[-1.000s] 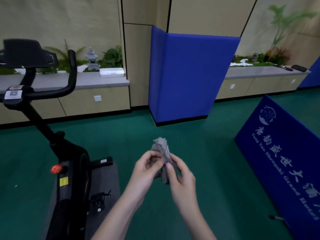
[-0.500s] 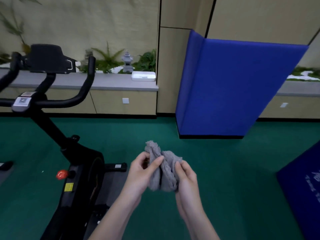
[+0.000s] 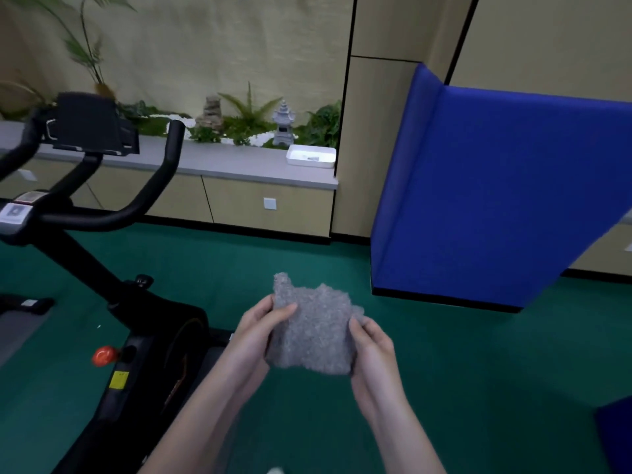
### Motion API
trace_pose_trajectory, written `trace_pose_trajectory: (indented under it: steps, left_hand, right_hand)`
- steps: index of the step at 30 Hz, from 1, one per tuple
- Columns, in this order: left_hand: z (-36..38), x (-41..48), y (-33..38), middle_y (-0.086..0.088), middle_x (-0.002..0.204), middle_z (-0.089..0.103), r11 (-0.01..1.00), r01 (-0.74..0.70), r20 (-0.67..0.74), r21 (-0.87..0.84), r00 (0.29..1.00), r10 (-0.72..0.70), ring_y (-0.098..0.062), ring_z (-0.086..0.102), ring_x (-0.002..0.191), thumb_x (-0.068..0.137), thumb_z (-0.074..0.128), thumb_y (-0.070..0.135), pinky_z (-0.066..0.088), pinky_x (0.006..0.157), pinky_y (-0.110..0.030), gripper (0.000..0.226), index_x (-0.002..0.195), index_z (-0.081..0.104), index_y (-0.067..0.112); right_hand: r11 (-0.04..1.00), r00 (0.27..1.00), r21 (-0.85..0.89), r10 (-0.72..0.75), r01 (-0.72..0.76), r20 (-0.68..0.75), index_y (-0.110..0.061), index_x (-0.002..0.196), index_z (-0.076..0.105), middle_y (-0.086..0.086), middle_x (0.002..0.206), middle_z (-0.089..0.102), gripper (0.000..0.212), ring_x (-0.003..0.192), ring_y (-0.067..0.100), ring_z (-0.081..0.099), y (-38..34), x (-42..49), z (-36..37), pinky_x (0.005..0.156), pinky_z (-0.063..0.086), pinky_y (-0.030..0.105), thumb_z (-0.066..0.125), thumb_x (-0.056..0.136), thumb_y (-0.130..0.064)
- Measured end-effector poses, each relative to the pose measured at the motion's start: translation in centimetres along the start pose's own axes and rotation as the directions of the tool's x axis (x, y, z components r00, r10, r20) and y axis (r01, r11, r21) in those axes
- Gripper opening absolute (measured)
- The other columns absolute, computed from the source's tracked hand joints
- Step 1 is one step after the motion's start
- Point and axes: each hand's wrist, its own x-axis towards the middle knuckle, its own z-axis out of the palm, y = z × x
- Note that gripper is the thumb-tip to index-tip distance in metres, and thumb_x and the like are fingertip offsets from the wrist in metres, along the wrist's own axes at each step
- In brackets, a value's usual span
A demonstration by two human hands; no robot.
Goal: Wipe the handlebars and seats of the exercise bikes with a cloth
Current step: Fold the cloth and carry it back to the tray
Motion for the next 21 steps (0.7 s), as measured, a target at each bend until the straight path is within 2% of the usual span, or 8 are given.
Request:
trace_pose_trajectory:
  steps: [2,4,7,10,13,15,18,21]
  left_hand:
    - [0.2,1.9,0.4,-0.011,0.119,0.066,0.997,0.024,0.001,-0.072,1.0,-0.024,-0.027,0.063,0.11,0.079,0.065,0.027,0.052,0.085,-0.039,0.046,0.122,0.059,0.011]
    - [0.2,4.2,0.8,-0.012,0.119,0.066,0.992,0.041,-0.002,-0.117,0.999,-0.041,-0.028,0.063,0.11,0.08,0.062,0.024,0.052,0.085,-0.04,0.047,0.124,0.056,0.009]
    - [-0.3,8.4,1.8,-0.013,0.12,0.065,0.985,0.07,0.0,-0.161,0.997,-0.071,-0.029,0.063,0.11,0.079,0.061,0.018,0.054,0.081,-0.043,0.046,0.124,0.056,0.011]
    - [-1.4,13.1,3.3,-0.014,0.122,0.063,0.977,0.098,0.046,-0.192,0.995,-0.091,-0.031,0.061,0.112,0.081,0.06,0.013,0.054,0.082,-0.044,0.046,0.126,0.055,0.011]
    - [-2.7,18.0,5.1,-0.016,0.122,0.063,0.966,0.111,0.092,-0.235,0.992,-0.091,-0.031,0.062,0.111,0.081,0.063,0.009,0.056,0.079,-0.042,0.045,0.126,0.056,0.01]
    - [-3.6,20.9,6.3,-0.017,0.123,0.062,0.962,0.115,0.121,-0.249,0.989,-0.087,-0.032,0.061,0.111,0.078,0.068,0.008,0.056,0.078,-0.04,0.049,0.126,0.056,0.01]
    - [-4.8,24.7,7.9,-0.019,0.123,0.062,0.963,0.127,0.152,-0.239,0.984,-0.092,-0.034,0.061,0.112,0.072,0.068,0.01,0.055,0.078,-0.04,0.055,0.126,0.056,0.01]
    - [-5.8,27.3,9.2,-0.018,0.123,0.062,0.958,0.143,0.173,-0.247,0.98,-0.101,-0.034,0.06,0.112,0.073,0.069,0.01,0.055,0.079,-0.04,0.055,0.126,0.054,0.009]
  right_hand:
    - [0.997,0.997,-0.029,0.071,-0.071,0.021,-0.007,0.086,0.06,0.009,0.095,0.071,0.015,0.083,0.017,0.068,-0.4,2.4,0.1,0.072,0.053,0.033,0.051,0.097,-0.011]
    - [0.994,0.994,-0.042,0.103,-0.102,0.04,-0.007,0.093,0.062,0.01,0.1,0.071,0.013,0.091,0.019,0.068,-0.6,5.0,0.2,0.071,0.052,0.033,0.053,0.097,-0.014]
    - [0.991,0.991,-0.1,0.103,-0.094,0.09,-0.007,0.113,0.063,0.007,0.112,0.07,0.036,0.105,0.021,0.066,-1.7,8.9,1.0,0.077,0.054,0.035,0.053,0.094,-0.036]
    - [0.969,0.995,-0.244,0.049,-0.027,0.084,-0.01,0.112,0.062,0.002,0.112,0.069,0.046,0.105,0.018,0.065,-3.3,13.2,2.8,0.089,0.054,0.041,0.058,0.086,-0.048]
    - [0.943,0.997,-0.326,-0.075,0.069,-0.006,-0.02,0.114,0.057,-0.001,0.114,0.064,0.038,0.106,0.011,0.061,-4.7,18.0,5.4,0.096,0.049,0.036,0.064,0.084,-0.041]
    - [0.923,0.994,-0.371,-0.107,0.103,0.009,-0.022,0.113,0.06,-0.004,0.113,0.066,0.036,0.104,0.006,0.061,-5.6,21.3,7.0,0.095,0.049,0.03,0.063,0.083,-0.043]
    - [0.93,0.995,-0.366,0.009,0.028,0.099,-0.016,0.105,0.07,-0.005,0.104,0.072,0.041,0.098,0.008,0.066,-7.1,25.7,8.9,0.088,0.051,0.03,0.061,0.082,-0.049]
    - [0.949,0.995,-0.315,0.009,0.024,0.104,-0.008,0.096,0.07,0.001,0.097,0.072,0.03,0.094,0.015,0.066,-8.0,28.9,10.4,0.082,0.05,0.028,0.066,0.083,-0.034]
